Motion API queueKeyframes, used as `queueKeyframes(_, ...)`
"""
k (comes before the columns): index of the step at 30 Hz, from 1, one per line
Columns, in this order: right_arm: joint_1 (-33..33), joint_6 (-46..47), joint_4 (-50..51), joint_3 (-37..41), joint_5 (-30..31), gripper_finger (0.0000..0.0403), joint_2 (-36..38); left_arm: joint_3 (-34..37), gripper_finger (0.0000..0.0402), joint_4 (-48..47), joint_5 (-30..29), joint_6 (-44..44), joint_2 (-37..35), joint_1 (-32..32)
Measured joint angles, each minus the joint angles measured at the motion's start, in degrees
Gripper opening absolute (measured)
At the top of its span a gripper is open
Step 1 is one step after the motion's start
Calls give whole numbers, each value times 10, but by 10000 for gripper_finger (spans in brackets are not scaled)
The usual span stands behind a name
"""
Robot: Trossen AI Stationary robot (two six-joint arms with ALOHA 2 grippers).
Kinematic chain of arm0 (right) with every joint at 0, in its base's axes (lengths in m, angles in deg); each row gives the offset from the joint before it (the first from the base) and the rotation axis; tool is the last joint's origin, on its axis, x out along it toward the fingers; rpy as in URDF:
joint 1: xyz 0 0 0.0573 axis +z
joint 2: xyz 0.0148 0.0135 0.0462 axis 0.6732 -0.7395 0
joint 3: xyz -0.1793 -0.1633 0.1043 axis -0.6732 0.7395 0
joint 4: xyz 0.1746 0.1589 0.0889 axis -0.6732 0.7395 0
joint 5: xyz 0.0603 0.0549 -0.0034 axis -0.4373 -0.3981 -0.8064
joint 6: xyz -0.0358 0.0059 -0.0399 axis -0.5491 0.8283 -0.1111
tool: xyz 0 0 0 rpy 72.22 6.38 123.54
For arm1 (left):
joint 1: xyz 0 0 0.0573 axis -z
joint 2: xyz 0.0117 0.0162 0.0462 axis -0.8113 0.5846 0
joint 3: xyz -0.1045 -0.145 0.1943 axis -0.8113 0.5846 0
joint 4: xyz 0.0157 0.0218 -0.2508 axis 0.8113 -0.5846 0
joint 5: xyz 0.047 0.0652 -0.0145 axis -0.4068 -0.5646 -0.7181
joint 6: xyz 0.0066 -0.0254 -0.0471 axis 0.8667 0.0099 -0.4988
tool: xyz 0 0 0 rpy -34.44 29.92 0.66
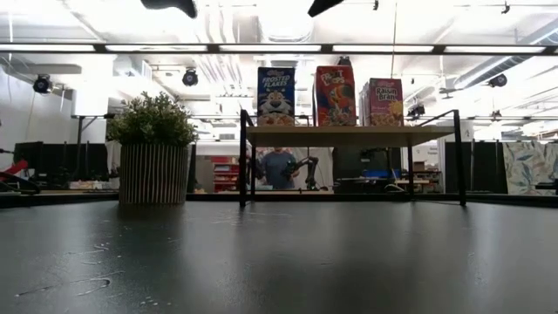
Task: Stack cereal on shelf
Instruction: Put the purple cereal box on the shelf and align it with the other purple cereal boxes on the shelf
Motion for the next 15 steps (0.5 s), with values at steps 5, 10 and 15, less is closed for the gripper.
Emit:
queueKeyframes(5, 28, 0, -127, 137, 2, 9, 61, -17, 0, -111, 59, -296, -2, 48)
queueKeyframes(10, 39, 0, -208, 244, 2, 9, 111, -6, 0, -147, 44, -503, 5, 167)
queueKeyframes(15, 39, 8, -265, 319, 2, 9, 147, 39, 27, -164, 57, -710, 8, 264)
